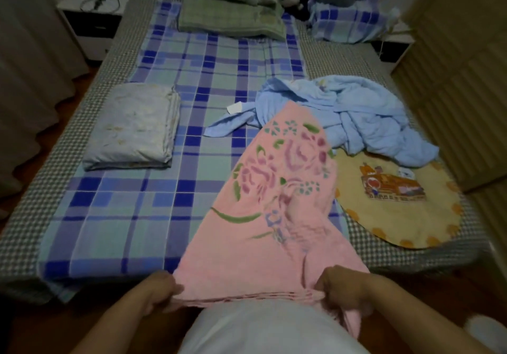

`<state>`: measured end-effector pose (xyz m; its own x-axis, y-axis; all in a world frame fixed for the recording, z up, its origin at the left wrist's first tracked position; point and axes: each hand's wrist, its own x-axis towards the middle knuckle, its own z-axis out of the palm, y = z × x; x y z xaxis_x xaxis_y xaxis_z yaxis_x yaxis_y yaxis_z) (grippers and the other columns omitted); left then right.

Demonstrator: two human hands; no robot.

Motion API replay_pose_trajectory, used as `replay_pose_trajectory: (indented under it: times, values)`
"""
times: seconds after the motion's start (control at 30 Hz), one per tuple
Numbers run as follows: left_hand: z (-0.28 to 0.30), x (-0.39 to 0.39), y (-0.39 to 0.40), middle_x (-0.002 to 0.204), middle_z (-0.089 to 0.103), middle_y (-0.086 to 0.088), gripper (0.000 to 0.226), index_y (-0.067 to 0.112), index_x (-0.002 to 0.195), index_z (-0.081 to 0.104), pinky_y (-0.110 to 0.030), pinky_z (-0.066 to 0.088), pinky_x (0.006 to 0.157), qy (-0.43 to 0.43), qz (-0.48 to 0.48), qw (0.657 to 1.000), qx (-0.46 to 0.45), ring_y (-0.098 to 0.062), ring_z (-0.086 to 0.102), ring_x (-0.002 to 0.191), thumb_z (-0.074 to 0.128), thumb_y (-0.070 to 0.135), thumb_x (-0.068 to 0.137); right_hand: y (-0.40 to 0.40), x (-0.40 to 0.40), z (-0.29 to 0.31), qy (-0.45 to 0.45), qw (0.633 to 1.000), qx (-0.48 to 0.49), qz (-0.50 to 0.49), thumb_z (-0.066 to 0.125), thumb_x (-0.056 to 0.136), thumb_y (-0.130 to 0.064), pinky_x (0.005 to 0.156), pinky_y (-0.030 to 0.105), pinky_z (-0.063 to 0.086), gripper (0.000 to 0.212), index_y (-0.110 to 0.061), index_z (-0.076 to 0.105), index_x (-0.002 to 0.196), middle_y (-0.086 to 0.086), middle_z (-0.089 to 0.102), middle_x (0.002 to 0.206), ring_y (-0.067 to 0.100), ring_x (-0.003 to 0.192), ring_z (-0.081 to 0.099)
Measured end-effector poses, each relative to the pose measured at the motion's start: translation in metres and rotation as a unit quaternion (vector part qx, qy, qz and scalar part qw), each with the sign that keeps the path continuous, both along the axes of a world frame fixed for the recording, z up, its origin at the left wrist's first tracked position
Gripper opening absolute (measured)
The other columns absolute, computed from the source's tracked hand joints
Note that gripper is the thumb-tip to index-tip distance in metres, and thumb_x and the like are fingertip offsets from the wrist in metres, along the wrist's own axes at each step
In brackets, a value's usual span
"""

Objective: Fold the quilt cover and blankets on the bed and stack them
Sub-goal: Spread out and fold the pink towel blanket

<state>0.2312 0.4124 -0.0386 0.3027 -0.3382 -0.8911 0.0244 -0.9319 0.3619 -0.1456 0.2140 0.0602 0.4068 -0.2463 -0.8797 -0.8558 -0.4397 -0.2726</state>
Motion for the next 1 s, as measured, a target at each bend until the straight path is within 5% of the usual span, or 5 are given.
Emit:
replay_pose_trajectory:
  times: [0.33,0.53,0.67,0.87,1.0]
  values:
    - [0.028,-0.105,-0.017,0.114,0.07,-0.022,0.039,0.004,0.118,0.06,-0.045,0.061,0.079,0.293,0.3,0.906,-0.053,-0.037,0.065,0.105,0.056,-0.01,0.082,0.064,-0.118,-0.015,-0.055,0.857,-0.471,-0.2,0.061,0.081,-0.02,0.068,0.034,0.052,0.035,-0.033,0.068,0.113,-0.004,0.071,0.103,0.025,0.087,0.069]
    - [0.026,-0.142,0.03,0.103,0.07,-0.031,0.036,-0.006,0.117,0.055,-0.041,0.062,0.061,0.252,0.18,0.946,0.093,-0.038,0.074,0.077,0.05,-0.005,0.082,0.115,-0.156,-0.054,0.113,0.982,-0.087,-0.123,0.054,0.084,-0.023,0.066,0.024,0.042,0.014,-0.021,0.055,0.07,0.006,0.071,0.106,0.024,0.094,0.065]
    - [0.024,-0.147,0.035,0.083,0.069,-0.026,0.041,-0.01,0.11,0.06,-0.028,0.053,0.046,0.218,0.197,0.953,0.077,-0.032,0.066,0.061,0.047,-0.001,0.072,0.063,-0.129,-0.042,0.104,0.985,-0.133,-0.024,0.058,0.081,-0.021,0.081,0.025,0.045,0.027,-0.019,0.068,0.106,0.007,0.066,0.123,0.024,0.11,0.063]
    - [0.123,-0.081,-0.145,0.068,0.069,-0.026,0.033,-0.011,0.115,0.052,-0.034,0.058,0.045,0.21,0.302,0.909,-0.198,-0.029,0.068,0.049,0.031,-0.003,0.092,-0.117,-0.047,0.119,0.03,0.94,-0.34,0.013,0.071,0.08,-0.022,0.083,0.03,0.052,0.014,-0.024,0.069,0.093,0.008,0.07,0.11,0.024,0.093,0.063]
    - [0.36,-0.015,-0.292,0.054,0.065,-0.015,0.028,-0.004,0.078,0.054,-0.02,0.049,0.044,0.198,0.224,0.824,-0.481,-0.021,0.065,0.044,0.028,-0.002,0.087,-0.224,0.002,0.331,-0.113,0.773,-0.615,-0.104,0.072,0.077,-0.034,0.079,0.034,0.054,0.022,-0.027,0.071,0.098,0.009,0.071,0.108,0.031,0.098,0.066]
